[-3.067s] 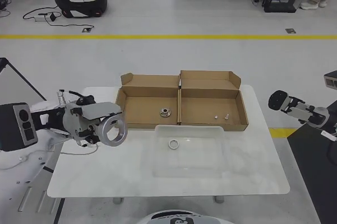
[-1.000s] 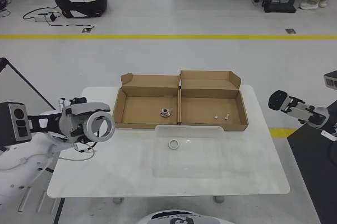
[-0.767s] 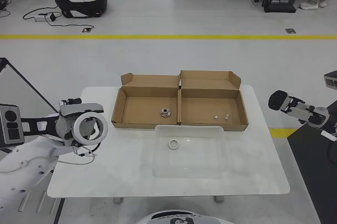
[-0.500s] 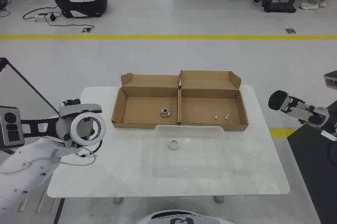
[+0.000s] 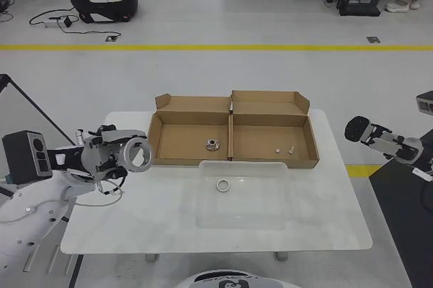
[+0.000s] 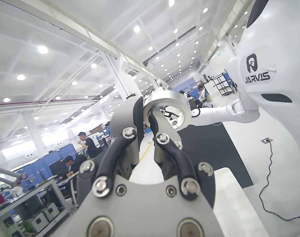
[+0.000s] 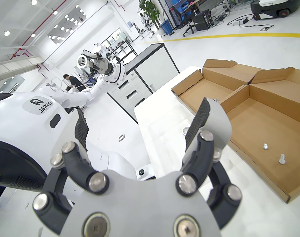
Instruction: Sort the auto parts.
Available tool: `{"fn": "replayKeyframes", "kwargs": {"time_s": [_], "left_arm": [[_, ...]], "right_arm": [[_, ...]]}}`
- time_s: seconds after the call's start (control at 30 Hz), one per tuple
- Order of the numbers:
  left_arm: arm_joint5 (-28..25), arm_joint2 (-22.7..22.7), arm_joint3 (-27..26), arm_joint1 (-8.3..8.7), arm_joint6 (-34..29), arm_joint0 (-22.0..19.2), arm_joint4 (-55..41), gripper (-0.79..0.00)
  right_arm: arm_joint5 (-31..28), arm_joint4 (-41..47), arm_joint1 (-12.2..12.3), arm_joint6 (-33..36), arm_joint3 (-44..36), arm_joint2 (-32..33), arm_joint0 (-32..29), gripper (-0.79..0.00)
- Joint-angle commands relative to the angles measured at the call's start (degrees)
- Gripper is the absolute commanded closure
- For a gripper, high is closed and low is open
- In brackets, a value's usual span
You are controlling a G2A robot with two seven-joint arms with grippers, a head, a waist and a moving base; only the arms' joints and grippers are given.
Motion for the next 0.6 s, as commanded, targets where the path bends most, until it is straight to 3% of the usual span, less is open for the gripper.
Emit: {"fn": "replayKeyframes", "kwargs": {"time_s": [0.0,0.33,0.57], "left_arm": [[-0.64,-0.46,-0.51,-0.27,1.57,0.62,-1.76,0.000],[-0.29,-2.12,-5.01,-2.04,2.88,1.88,-11.99,0.000],[-2.83,-4.23,-2.83,-2.73,0.32,3.23,-8.03,0.000]], "right_arm": [[0.00,0.00,0.00,0.00,0.00,0.00,0.00,-0.785],[0.00,0.00,0.00,0.00,0.00,0.00,0.00,-0.785],[0.00,0.00,0.00,0.00,0.00,0.00,0.00,-0.785]]}}
